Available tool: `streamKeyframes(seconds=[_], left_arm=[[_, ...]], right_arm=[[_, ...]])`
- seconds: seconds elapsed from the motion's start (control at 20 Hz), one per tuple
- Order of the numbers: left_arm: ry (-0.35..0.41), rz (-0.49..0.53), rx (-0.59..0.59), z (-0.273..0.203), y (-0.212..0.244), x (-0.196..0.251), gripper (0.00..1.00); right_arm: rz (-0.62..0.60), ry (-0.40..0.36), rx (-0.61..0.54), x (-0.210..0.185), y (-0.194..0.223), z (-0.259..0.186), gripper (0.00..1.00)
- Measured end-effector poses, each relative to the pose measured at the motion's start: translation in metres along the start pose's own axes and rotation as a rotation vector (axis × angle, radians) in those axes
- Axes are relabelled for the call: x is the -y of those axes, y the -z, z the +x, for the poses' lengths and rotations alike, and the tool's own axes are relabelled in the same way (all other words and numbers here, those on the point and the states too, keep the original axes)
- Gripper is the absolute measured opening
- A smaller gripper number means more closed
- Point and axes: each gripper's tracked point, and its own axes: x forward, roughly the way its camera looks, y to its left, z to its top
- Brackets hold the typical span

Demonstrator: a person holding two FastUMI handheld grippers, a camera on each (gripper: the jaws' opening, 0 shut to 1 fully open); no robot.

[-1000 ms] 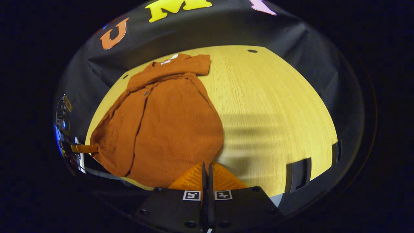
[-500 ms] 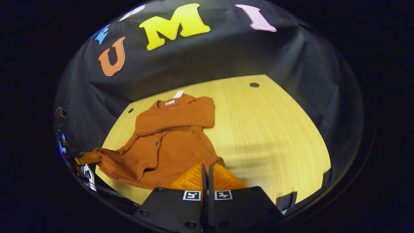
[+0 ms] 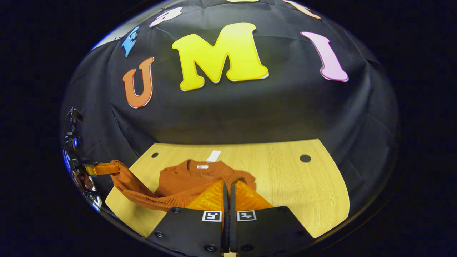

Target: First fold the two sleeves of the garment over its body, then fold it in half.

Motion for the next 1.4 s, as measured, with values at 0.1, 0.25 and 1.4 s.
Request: streamKeyframes(seconds=[0.1, 0.25, 1.4], left_arm=[[-0.027, -0.011, 0.009, 0.036, -0.02, -0.021, 0.04], [-0.041, -0.108, -0.031, 0.09, -0.03, -0.049, 0.04], [-0.289, -0.077, -0.039, 0.214, -0.02, -0.15, 0.81]], right_arm=[[-0.025, -0.013, -0.011, 0.001, -0.015, 0.041, 0.0], [-0.065, -0.015, -0.058, 0.01, -0.011, 0.109, 0.0], [-0.106, 0.153, -0.034, 0.085, 0.032, 0.263, 0.75]])
